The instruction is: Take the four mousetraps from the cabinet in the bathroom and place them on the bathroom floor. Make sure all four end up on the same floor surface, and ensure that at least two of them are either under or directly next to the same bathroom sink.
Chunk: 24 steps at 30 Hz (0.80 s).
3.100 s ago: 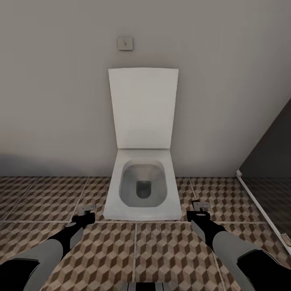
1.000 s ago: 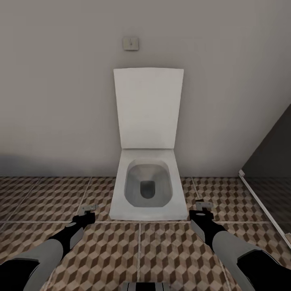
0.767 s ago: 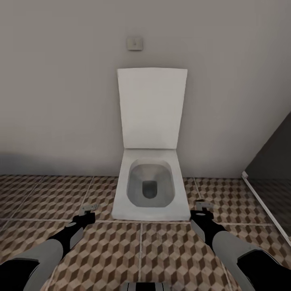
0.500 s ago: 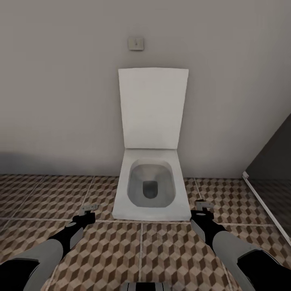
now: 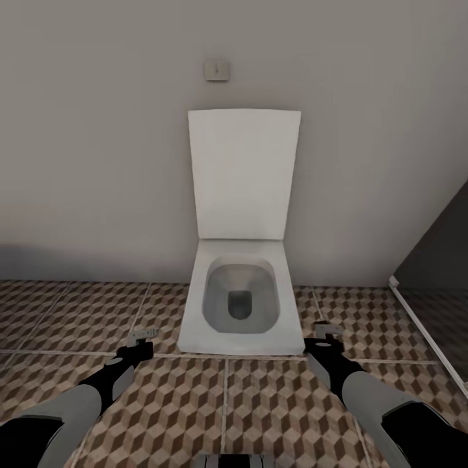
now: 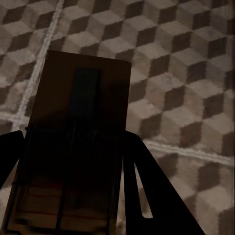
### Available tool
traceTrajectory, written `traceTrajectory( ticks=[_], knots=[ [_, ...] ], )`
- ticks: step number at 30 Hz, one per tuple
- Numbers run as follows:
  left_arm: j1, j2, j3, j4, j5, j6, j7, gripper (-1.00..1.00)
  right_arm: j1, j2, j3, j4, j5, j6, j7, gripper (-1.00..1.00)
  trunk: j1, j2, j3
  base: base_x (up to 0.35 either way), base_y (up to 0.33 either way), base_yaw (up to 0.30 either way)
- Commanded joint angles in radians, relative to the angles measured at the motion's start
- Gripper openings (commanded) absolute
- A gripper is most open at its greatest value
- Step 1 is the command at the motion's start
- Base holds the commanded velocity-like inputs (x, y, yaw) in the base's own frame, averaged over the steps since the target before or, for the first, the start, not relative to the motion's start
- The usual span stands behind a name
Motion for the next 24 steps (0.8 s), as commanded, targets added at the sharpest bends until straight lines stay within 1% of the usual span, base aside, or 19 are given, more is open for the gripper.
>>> traceTrajectory(
  ticks=[1, 6, 18, 20, 24],
  knots=[
    [-0.001, 0.0, -0.009, 0.001, 0.008, -0.004, 0.001, -1.0, 0.0, -0.001, 0.008, -0.003, -0.007, 0.008, -0.004, -1.0, 0.0, 0.0, -0.001, 0.0, -0.13, 0.0],
    [-0.001, 0.0, -0.009, 0.001, 0.008, -0.004, 0.002, -1.0, 0.0, -0.001, 0.008, -0.003, -0.007, 0.008, -0.004, -1.0, 0.0, 0.0, -0.001, 0.0, -0.059, 0.0],
    [-0.001, 0.0, -0.008, 0.001, 0.008, -0.004, 0.005, -1.0, 0.0, -0.001, 0.009, -0.003, -0.008, 0.008, -0.003, -1.0, 0.0, 0.0, -0.001, 0.002, -0.006, 0.0],
    [-0.001, 0.0, -0.009, 0.001, 0.008, -0.003, 0.006, -1.0, 0.0, -0.001, 0.009, -0.003, -0.008, 0.008, -0.003, -1.0, 0.0, 0.0, -0.001, 0.079, -0.001, 0.0],
    [-0.001, 0.0, -0.009, 0.001, 0.008, -0.002, 0.007, -1.0, 0.0, -0.001, 0.01, -0.003, -0.008, 0.008, -0.003, -1.0, 0.0, 0.0, -0.001, 0.218, 0.0, 0.0]
  ],
)
